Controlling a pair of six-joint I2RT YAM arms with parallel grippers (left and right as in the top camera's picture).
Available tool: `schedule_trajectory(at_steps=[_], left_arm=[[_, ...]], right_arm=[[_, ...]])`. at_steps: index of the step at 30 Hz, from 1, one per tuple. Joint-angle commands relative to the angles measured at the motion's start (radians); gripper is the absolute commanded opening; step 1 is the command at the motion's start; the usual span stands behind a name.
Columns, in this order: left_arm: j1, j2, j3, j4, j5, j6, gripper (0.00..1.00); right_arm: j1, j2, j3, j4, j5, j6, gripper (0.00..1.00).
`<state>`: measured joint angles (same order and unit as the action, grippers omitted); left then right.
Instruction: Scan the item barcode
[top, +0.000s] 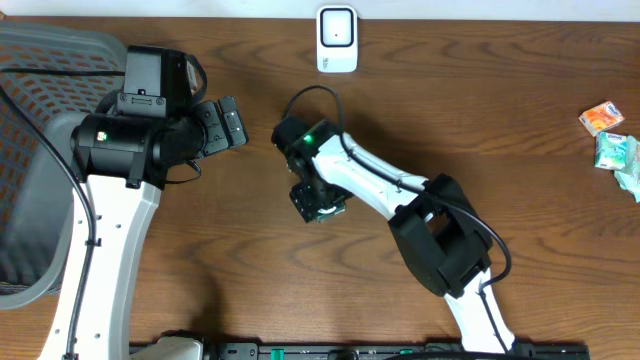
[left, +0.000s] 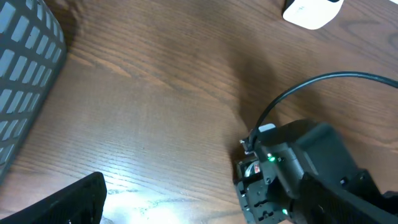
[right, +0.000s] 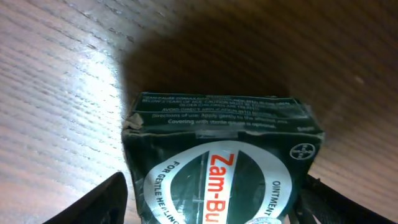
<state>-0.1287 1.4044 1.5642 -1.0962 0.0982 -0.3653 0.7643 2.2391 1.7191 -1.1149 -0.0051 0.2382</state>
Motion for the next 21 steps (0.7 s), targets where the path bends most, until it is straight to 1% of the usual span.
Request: schedule_trajectory(at_steps=[1,3,6,15,21], left_arm=[[0.004,0.000,0.012,-0.003,-0.006,0.006,0.98],[0.004,0.000,0.012,-0.003,-0.006,0.006,0.98],[0.004,0.000,0.012,-0.003,-0.006,0.006,0.98],[0.004,0.000,0.012,-0.003,-0.006,0.006,0.98],[0.004,0.000,0.012,-0.003,-0.006,0.006,0.98]], right_arm=[[0.008,-0.014,-0.008,-0.005,0.045,0.047,0.70],[0.006,-0.014,-0.011,-0.005,0.060,0.048,0.66],[-0.001,-0.014,-0.011,-0.005,0.116,0.074,0.63],[-0.048,-0.014,-0.011,-0.004,0.237,0.083,0.62],[-0.111,-0.014,-0.005,-0.004,0.207,0.082,0.61]])
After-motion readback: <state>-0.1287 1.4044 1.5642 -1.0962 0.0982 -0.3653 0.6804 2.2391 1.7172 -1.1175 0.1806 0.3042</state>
